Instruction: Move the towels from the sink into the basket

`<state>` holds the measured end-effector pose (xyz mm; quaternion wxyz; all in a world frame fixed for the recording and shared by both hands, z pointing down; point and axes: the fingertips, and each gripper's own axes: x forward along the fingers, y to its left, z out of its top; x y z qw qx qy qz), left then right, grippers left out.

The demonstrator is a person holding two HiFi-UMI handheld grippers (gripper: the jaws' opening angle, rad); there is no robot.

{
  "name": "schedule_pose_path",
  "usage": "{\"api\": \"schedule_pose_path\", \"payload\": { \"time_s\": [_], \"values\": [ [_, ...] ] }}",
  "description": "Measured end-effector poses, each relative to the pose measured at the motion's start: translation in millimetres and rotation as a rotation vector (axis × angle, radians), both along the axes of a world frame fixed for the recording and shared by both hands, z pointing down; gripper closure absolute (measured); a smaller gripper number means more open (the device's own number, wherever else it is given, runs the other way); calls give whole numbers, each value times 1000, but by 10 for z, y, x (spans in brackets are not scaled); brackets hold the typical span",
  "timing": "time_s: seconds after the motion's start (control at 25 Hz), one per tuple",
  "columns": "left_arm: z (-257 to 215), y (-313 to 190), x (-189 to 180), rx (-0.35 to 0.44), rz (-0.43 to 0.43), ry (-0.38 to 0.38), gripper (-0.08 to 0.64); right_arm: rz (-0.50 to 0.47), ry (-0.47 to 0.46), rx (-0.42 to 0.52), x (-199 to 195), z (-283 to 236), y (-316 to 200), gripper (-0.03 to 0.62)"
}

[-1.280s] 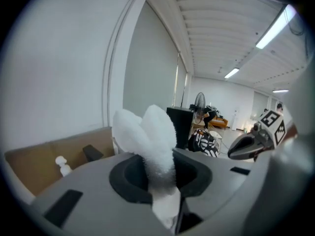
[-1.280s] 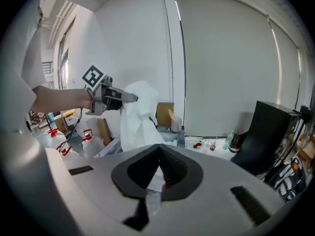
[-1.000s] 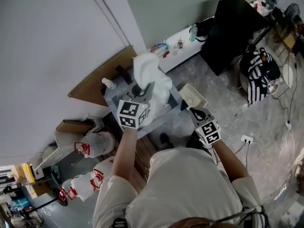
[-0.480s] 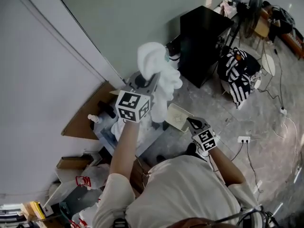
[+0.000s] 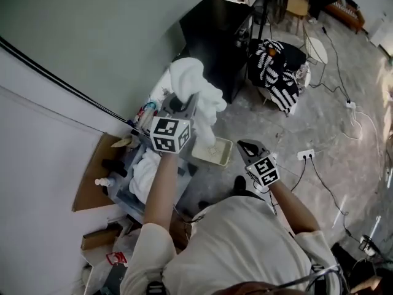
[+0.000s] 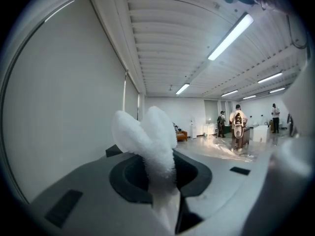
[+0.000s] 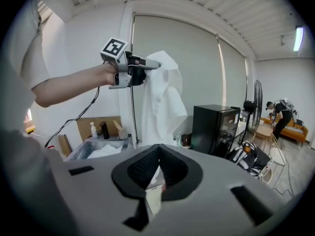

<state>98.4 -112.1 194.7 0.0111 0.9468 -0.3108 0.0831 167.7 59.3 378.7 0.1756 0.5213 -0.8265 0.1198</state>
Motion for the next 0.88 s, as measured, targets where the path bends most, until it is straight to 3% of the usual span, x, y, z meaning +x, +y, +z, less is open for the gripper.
{"api": "schedule_pose_path", "payload": {
  "time_s": [0.16,0.44,0.6,0.88],
  "values": [
    [247,-112,300,-37,8,-8,479,31,-1,-19,320,94,-60,597],
    [900,-152,419,-69,2,12,479,32,-8,-73,650,406,-286,597],
    [1684,-101,451,-150,-47,-15,479,11,-25,-137,785,725,-416,597],
    [3355,-191,417,-220,-152,-53,479,-2,-72,-255,936,1712,-642,597]
  ]
}}
